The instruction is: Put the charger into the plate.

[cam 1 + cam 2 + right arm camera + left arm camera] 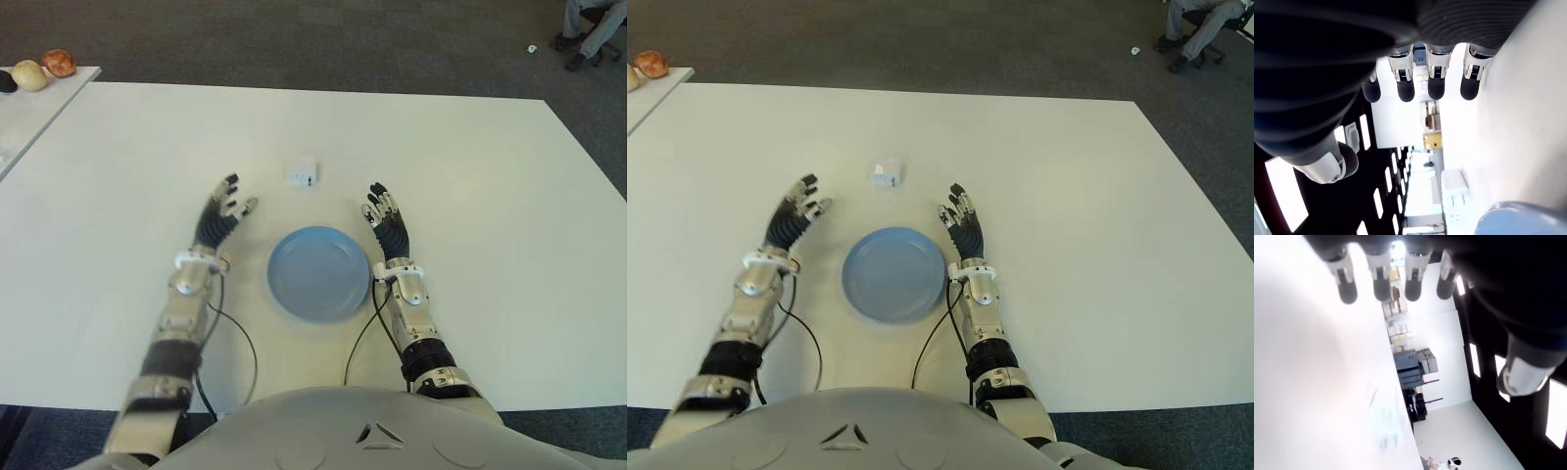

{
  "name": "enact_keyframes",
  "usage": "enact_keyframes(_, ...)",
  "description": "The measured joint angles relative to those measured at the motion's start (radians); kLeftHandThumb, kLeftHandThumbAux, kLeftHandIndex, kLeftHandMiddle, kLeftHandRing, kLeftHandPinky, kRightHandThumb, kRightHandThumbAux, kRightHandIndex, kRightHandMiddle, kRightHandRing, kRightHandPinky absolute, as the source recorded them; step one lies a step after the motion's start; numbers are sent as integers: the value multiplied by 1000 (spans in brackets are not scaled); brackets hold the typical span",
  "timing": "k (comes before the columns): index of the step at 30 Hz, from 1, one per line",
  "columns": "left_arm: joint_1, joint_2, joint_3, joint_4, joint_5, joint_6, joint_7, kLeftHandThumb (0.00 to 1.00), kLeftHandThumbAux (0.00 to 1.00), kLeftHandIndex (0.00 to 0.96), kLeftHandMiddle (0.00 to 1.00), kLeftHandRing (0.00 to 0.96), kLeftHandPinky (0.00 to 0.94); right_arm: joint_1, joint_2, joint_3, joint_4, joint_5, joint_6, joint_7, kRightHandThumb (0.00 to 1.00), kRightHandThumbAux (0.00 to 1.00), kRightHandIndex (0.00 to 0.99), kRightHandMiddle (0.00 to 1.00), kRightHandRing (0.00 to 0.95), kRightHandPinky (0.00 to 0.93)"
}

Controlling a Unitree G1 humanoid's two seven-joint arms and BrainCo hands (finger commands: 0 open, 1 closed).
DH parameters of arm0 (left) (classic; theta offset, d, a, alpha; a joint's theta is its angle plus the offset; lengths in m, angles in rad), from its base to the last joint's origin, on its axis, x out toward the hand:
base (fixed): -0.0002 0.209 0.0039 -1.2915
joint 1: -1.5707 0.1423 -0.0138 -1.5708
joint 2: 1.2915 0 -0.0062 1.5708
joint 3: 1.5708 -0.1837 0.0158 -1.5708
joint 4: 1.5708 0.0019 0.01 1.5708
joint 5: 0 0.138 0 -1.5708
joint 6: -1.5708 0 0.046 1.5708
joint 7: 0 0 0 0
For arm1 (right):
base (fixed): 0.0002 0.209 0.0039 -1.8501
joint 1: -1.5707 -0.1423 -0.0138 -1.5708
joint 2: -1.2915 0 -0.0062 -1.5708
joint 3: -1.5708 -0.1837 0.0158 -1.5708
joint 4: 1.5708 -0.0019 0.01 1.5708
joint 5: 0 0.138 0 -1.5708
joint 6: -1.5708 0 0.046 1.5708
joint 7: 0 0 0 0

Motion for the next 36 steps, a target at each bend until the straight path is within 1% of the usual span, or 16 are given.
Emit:
enact_keyframes(3,-102,33,11,64,0,26,0,0,597,0,11,0,0,0,0,0,-1,0,0,2,17,592,36,72,43,51)
enact_keyframes(6,-172,47,11,112,2,30,0,0,605,0,10,0,0,-1,0,0,-2,0,0,2,16,592,36,71,42,51)
enact_keyframes(9,-235,47,2,175,19,39,2,0,615,0,8,0,0,-2,0,-1,-1,0,0,5,16,593,37,72,42,51)
enact_keyframes(13,-306,42,-40,255,68,51,22,4,623,0,4,0,0,-2,0,-1,-1,1,0,8,16,595,38,73,43,53)
enact_keyframes(17,-354,43,-97,288,135,46,32,17,616,0,0,0,0,-1,0,-1,0,1,-1,8,16,596,38,74,44,53)
enact_keyframes(20,-374,49,-142,290,184,31,31,18,598,0,0,0,0,1,0,-1,0,0,-3,7,17,595,39,75,45,53)
enact_keyframes(25,-398,89,-244,289,301,18,20,2,556,0,0,0,0,6,0,-1,-2,0,-7,5,19,596,38,77,46,48)
enact_keyframes(31,-434,144,-380,322,470,-37,34,0,537,0,0,0,0,12,0,-2,-15,0,-6,0,20,592,37,78,45,44)
enact_keyframes(36,-478,161,-476,392,586,-91,78,0,535,0,0,0,0,17,0,-1,-29,0,0,1,23,592,35,76,43,43)
